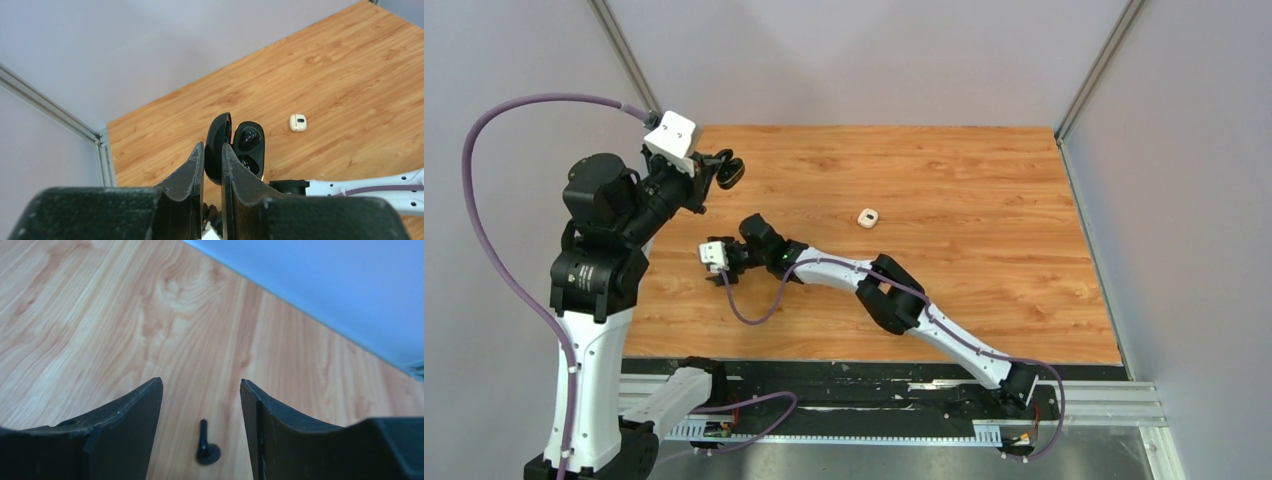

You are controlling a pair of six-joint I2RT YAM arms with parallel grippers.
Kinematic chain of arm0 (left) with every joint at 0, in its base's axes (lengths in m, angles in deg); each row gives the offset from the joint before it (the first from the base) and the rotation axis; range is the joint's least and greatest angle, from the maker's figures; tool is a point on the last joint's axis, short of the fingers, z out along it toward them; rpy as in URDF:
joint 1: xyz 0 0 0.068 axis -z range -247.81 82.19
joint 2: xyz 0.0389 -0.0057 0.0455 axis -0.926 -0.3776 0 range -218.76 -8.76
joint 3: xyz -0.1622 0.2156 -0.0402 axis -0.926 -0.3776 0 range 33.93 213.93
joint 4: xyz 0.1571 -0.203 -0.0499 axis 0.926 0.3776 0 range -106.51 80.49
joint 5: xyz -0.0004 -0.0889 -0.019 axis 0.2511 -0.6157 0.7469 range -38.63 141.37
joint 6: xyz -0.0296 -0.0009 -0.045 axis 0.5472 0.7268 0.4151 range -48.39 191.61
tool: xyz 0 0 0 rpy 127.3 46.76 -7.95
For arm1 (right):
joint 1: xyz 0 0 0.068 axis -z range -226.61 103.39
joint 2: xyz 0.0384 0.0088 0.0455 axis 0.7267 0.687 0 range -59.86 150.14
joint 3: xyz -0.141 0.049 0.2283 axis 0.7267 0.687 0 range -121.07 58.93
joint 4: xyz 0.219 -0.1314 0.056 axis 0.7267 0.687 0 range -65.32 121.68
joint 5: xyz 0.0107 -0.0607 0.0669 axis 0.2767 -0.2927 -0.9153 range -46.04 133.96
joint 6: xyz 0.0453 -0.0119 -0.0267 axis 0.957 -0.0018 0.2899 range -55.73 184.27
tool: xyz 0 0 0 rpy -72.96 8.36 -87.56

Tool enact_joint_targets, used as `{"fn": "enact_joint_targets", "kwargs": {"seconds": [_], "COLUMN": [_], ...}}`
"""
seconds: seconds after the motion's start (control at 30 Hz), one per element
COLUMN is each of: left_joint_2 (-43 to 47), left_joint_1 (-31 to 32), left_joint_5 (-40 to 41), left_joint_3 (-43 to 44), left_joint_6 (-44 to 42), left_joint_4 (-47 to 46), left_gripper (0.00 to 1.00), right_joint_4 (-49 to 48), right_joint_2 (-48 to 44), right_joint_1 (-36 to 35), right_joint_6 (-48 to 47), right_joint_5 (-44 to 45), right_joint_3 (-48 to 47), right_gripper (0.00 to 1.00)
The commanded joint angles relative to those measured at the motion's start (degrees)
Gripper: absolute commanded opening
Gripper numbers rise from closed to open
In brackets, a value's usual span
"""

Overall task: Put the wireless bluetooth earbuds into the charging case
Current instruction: Move the earbud to the center of the board.

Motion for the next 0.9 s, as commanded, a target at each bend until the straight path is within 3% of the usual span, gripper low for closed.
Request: {"fn": "enact_joint_targets", "kwargs": {"seconds": [0.0, 0.43, 0.67, 0.87], "left_joint_2": [0.5, -0.2, -1.0, -1.7], "left_joint_1": [-0.5, -0.8, -1.0, -1.0], "left_joint_5": [-0.7, -1.7, -3.0, -3.6], "left_joint_3": [-0.3, -0.6, -1.2, -1.1], "left_joint_6": [1.8, 3.3, 4.4, 4.3], "left_joint_4": [-0.7, -1.7, -2.8, -3.1], "left_gripper": [0.0, 0.0, 0.0, 0.0], "right_joint_4": [-8.5, -7.8, -2.9, 3.6], "right_joint_2": [2.8, 8.7, 8.1, 5.2], "right_joint_1": [-1.9, -2.3, -1.3, 1.4], "right_joint_6": [-3.8, -11.3, -8.3, -5.2], "right_joint_5": [8.5, 24.5, 39.2, 45.4], "right_joint_3": [-4.1, -8.4, -7.9, -4.7], "right_gripper": [0.62, 0.6, 0.6, 0.6]}}
